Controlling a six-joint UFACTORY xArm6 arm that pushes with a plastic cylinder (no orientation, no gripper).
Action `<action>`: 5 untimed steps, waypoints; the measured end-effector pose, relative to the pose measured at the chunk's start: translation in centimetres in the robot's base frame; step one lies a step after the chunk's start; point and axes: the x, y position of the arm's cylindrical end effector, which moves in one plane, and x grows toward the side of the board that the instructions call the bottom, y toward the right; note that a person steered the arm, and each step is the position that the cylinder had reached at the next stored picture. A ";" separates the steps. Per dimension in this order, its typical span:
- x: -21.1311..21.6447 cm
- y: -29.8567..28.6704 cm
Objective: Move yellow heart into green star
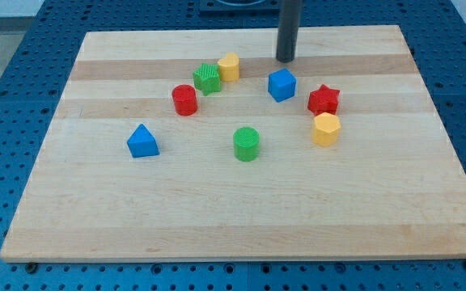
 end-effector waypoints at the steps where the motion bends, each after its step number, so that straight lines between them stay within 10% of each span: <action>1: 0.0 -2.0; 5: 0.0 -10.9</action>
